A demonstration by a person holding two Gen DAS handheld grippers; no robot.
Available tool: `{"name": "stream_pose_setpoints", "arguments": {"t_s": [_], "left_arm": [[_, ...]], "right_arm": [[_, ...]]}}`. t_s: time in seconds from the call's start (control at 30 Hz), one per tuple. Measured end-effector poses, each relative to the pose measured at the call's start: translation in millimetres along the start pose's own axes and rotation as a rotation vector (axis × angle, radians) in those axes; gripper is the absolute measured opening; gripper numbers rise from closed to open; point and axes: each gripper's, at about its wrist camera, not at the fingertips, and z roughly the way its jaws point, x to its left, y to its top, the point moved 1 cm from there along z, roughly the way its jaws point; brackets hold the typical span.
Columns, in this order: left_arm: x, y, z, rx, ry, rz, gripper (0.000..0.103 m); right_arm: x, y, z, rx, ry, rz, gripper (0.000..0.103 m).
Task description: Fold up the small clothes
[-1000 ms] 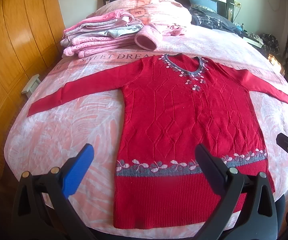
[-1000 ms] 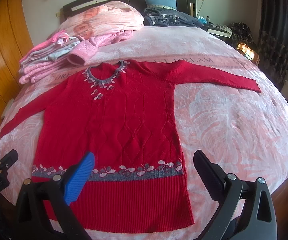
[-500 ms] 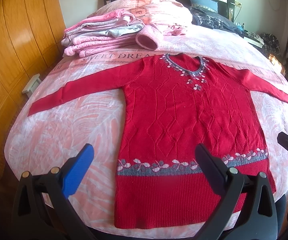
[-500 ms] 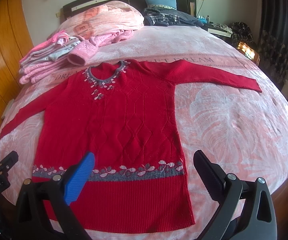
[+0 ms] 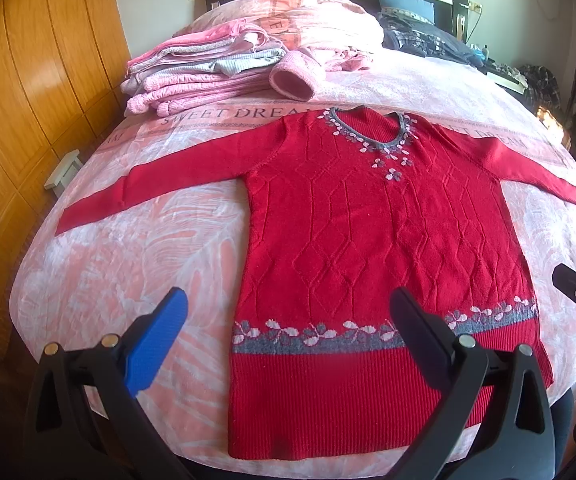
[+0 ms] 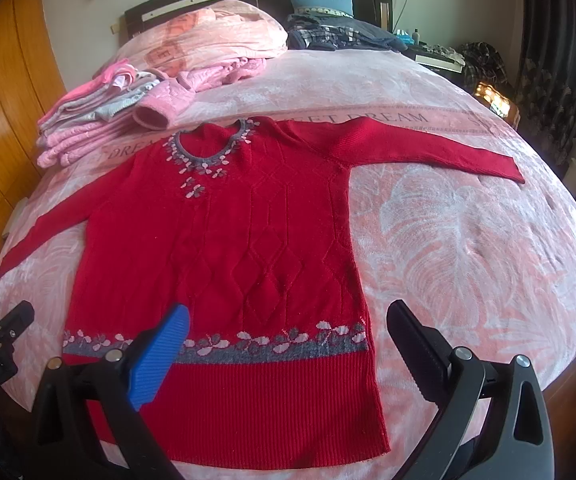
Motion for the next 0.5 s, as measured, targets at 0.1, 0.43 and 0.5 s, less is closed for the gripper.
{"name": "stream_pose_setpoints", "arguments": {"t_s": [0.1, 0.43, 0.5], "left_arm": [[-1.4, 1.6, 1.2, 0.001, 0.001, 0.002, 0.1], [-8.7, 7.0, 11.3, -0.038, -0.036, -0.003, 0.1], [-12.1, 10.2, 17.2, -0.044, -0.065, -0.011, 0.1]], "right_arm": [[-0.6, 0.6, 1.7, 0.002, 0.002, 0.002, 0.099], [-6.0, 6.2, 16.5, 0.016, 0.007, 0.005, 0.099], [-9.4, 8.9, 21.7, 0.018, 0.0, 0.003, 0.099]]}}
